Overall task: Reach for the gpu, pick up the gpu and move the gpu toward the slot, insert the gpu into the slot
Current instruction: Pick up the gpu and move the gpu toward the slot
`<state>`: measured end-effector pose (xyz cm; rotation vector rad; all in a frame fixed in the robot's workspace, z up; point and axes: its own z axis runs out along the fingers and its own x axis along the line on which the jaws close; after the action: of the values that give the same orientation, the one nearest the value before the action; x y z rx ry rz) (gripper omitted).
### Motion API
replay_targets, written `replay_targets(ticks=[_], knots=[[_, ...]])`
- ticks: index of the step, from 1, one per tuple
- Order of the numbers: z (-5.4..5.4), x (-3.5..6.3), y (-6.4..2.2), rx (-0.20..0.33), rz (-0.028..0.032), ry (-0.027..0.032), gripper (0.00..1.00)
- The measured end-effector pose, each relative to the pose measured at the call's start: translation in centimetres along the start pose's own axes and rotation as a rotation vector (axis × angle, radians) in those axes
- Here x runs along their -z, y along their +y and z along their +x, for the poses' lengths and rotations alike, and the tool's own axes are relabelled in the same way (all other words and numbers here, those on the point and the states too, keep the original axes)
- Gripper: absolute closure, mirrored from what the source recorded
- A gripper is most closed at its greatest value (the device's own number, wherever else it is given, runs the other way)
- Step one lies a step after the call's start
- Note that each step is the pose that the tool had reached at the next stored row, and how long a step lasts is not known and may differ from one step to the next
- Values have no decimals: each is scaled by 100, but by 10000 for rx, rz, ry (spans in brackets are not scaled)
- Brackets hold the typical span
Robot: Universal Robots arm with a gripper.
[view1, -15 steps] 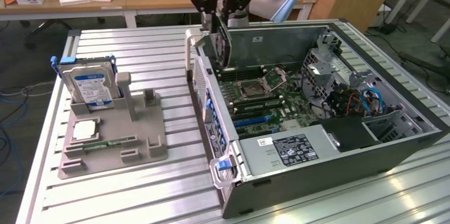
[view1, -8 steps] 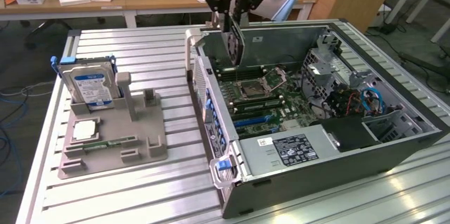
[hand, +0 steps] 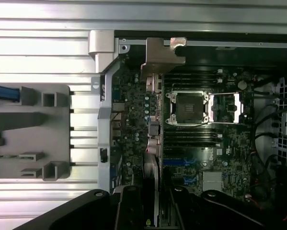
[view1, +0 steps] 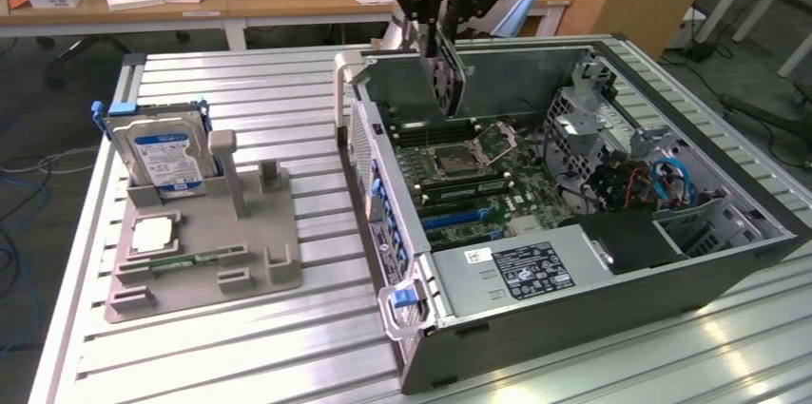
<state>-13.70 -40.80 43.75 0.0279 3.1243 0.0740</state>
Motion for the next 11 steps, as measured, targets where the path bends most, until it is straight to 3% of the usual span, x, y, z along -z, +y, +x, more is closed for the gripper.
replay_targets(ticks=[11], knots=[[-479, -25, 8, -2, 0, 0, 74]])
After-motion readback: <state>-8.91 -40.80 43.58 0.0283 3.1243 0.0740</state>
